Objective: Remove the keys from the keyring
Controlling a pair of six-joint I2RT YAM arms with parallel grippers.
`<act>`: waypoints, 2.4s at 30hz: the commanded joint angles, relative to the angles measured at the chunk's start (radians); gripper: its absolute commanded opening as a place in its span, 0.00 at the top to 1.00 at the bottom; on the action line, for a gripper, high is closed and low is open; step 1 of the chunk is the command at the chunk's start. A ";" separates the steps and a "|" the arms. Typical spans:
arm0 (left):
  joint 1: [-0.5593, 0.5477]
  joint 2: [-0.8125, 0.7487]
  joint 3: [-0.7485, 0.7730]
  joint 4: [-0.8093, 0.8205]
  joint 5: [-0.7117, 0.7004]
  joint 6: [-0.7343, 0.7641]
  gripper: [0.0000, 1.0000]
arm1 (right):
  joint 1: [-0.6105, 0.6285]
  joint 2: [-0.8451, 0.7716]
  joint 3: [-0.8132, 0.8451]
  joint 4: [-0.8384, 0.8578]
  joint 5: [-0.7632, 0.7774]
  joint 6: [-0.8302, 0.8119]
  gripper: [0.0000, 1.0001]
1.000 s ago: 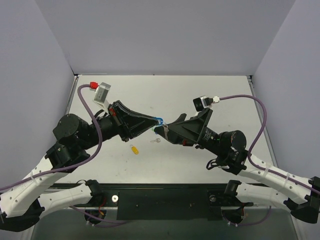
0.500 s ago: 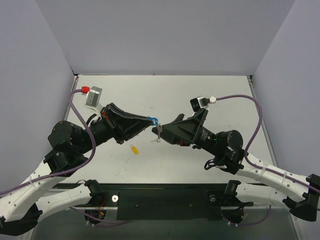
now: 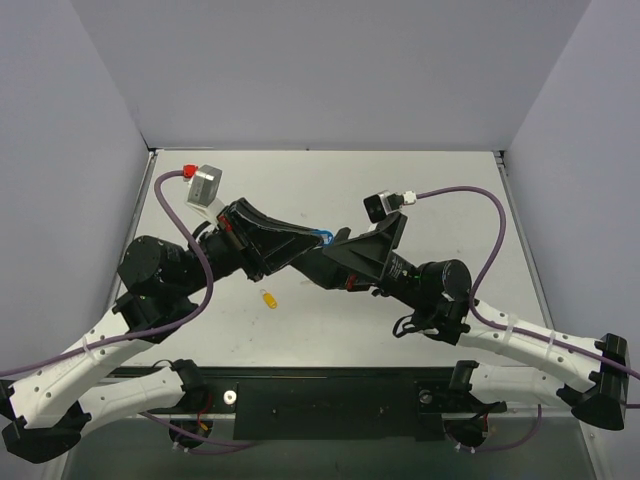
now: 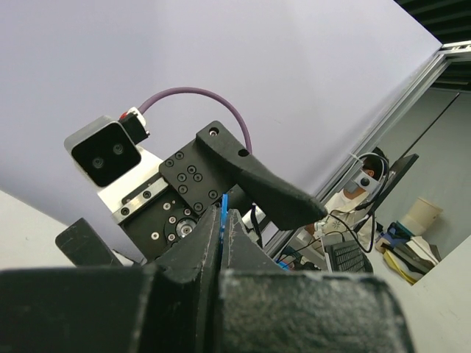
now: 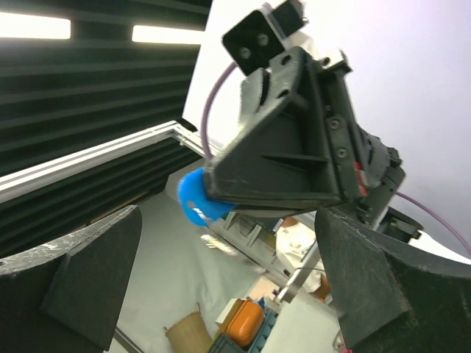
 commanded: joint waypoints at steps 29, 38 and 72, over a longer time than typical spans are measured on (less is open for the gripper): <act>0.005 -0.097 0.000 -0.065 -0.064 0.071 1.00 | 0.014 -0.035 0.038 0.132 0.024 0.002 0.45; 0.005 -0.111 0.019 -0.102 -0.085 0.088 1.00 | 0.014 -0.044 0.035 0.081 0.030 -0.018 0.49; 0.005 -0.149 0.043 -0.197 -0.141 0.120 1.00 | 0.032 -0.064 0.051 -0.072 0.039 -0.112 0.63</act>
